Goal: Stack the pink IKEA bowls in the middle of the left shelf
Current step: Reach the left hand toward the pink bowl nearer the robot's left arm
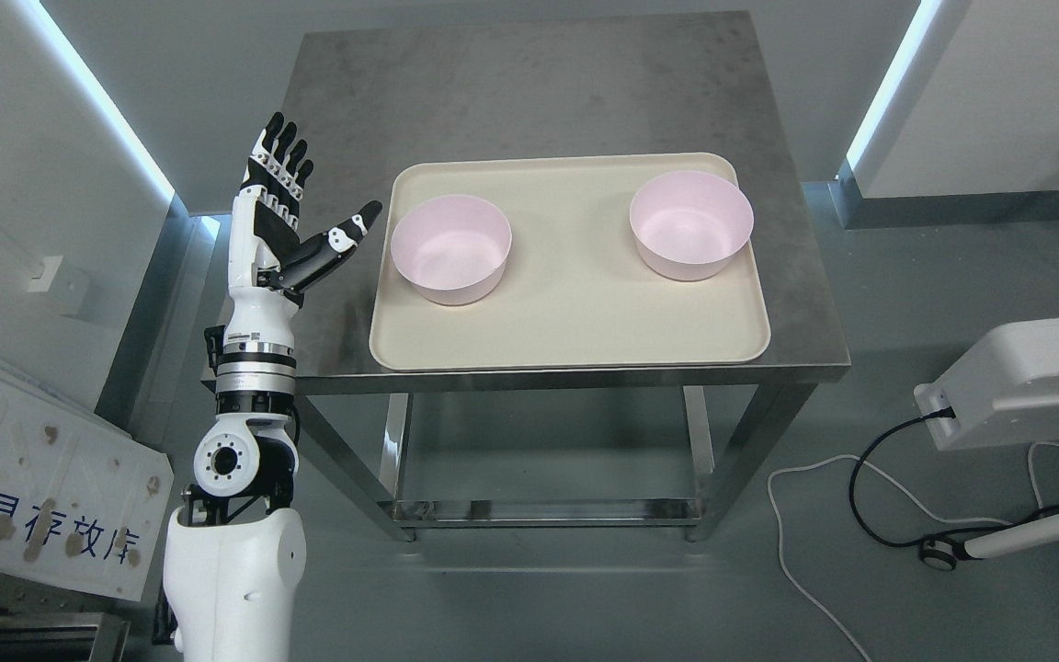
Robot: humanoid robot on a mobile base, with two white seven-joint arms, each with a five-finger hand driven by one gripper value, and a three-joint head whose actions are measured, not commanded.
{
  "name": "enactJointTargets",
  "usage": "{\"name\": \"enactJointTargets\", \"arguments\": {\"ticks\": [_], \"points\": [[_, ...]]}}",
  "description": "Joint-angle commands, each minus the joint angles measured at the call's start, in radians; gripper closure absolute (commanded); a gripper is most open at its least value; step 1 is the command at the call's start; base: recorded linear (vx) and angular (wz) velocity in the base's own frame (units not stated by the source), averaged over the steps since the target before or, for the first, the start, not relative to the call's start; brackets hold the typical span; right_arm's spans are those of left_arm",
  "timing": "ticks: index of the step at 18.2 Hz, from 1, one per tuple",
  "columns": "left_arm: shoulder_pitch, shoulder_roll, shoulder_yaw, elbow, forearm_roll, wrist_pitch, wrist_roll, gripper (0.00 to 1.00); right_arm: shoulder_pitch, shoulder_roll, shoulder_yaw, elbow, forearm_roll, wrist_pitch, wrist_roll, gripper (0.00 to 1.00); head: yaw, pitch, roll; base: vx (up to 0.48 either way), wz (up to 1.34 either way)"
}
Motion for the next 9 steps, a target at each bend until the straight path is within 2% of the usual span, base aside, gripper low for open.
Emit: {"name": "enactJointTargets", "arguments": {"ticks": [1,4,6,7,8,9], "points": [[0.011,0.017,-0.021,-0.027,0.0,0.006,-0.004,0.0,0.0,-0.017,-0.005,-0.017,-0.002,0.001,0.0,0.0,0.0,0.0,0.0,-0.01,-0.01],[-0.045,0.017,-0.053,-0.018,-0.003,0.014,-0.026,0.01,0.0,-0.017,-0.005,-0.017,-0.002,0.001,0.0,0.0,0.0,0.0,0.0,-0.004,-0.01],[-0.128,0.084,-0.08,0.049,-0.004,0.083,-0.144,0.02,0.0,-0.017,-0.005,-0.017,-0.002,0.001,0.0,0.0,0.0,0.0,0.0,0.0,0.0],[-0.187,0.121,-0.083,0.106,-0.006,0.125,-0.243,0.02,0.0,-0.017,-0.005,-0.017,-0.002,0.001,0.0,0.0,0.0,0.0,0.0,0.0,0.0],[-0.246,0.156,-0.084,0.202,-0.029,0.136,-0.345,0.02,0.0,-0.017,-0.005,-0.017,-0.002,0.001,0.0,0.0,0.0,0.0,0.0,0.0,0.0],[-0.272,0.184,-0.084,0.247,-0.065,0.135,-0.373,0.02,0.0,-0.017,-0.005,-0.017,-0.002,0.001,0.0,0.0,0.0,0.0,0.0,-0.001,-0.01]]}}
